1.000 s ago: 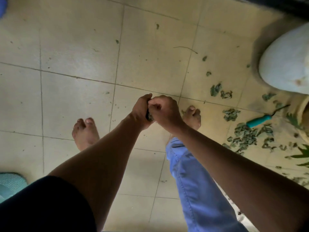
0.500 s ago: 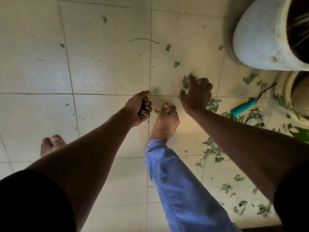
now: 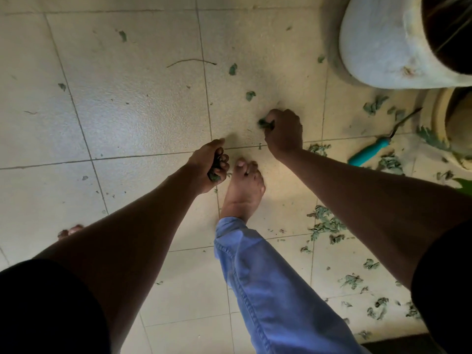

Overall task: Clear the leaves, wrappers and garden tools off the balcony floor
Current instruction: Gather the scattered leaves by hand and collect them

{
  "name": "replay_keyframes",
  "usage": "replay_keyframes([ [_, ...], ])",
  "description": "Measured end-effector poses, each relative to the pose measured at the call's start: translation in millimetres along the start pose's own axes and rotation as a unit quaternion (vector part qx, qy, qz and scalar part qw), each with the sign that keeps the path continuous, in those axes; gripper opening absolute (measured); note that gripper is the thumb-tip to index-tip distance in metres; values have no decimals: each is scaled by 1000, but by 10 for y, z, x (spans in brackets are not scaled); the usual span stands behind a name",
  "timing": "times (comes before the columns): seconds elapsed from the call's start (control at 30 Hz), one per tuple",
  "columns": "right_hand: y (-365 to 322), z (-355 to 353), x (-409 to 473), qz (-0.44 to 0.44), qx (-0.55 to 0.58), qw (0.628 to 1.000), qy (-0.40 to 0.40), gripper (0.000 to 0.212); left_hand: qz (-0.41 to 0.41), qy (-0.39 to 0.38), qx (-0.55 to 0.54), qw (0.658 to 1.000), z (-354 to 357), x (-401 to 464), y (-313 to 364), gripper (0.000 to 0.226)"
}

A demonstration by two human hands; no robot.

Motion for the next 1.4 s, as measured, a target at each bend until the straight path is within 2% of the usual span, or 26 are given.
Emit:
replay_keyframes([
  [0.13, -216, -118, -117, 12, 151, 988, 6, 11, 12, 3, 6, 1000, 79, -30, 59, 42],
  [0.27, -649, -197, -416, -43, 266, 963, -18, 9, 32, 7, 36, 999, 149, -85, 99, 37],
  [0.4, -959, -163, -636, -86, 232, 969, -21, 8, 48, -40, 3, 998, 222, -131, 136, 67],
  [0.5, -1099, -113, -639, -108, 164, 980, -12, 15, 70, -47, 0, 996, 193, -145, 186, 73],
  [0.6, -1249, -78, -578, -128, 93, 987, -33, 24, 97, -44, 6, 994, 118, -147, 230, 63],
  [0.67, -1342, -70, -540, -133, 89, 985, -63, 29, 110, -36, 7, 993, 73, -145, 275, 50],
  [0.73, -1404, -82, -501, -138, 106, 981, -82, 29, 116, -21, 7, 993, 14, -120, 334, 44],
  [0.83, -1408, -104, -416, -103, 176, 973, -109, 10, 106, 21, 16, 994, -82, -115, 423, 39],
  [0.9, -1356, -140, -319, -82, 219, 969, -83, 18, 99, 42, 21, 994, -141, -114, 465, 32],
  [0.97, -1313, -203, -164, -118, 170, 978, -21, 27, 94, 46, 11, 994, -198, -103, 494, 30],
  [1.03, -1261, -223, 62, -166, 39, 985, 9, 47, 89, 49, 4, 995, -263, -86, 511, 31],
  [1.13, -1174, -178, 353, -222, -166, 960, -35, 83, 82, 45, 7, 996, -356, -71, 502, 30],
  [1.2, -1127, -152, 439, -263, -241, 933, -57, 94, 74, 37, 10, 996, -414, -73, 479, 31],
  [1.27, -1086, -157, 462, -279, -270, 921, -43, 85, 69, 33, 11, 997, -465, -74, 454, 32],
  [1.4, -994, -191, 467, -272, -249, 930, 12, 50, 52, 25, 9, 998, -530, -76, 399, 34],
])
Point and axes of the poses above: each hand's wrist, its own x-axis towards the middle knuckle, its own z-axis out of the palm, y = z × x, the point moved 4 cm from there along x, towards the middle knuckle
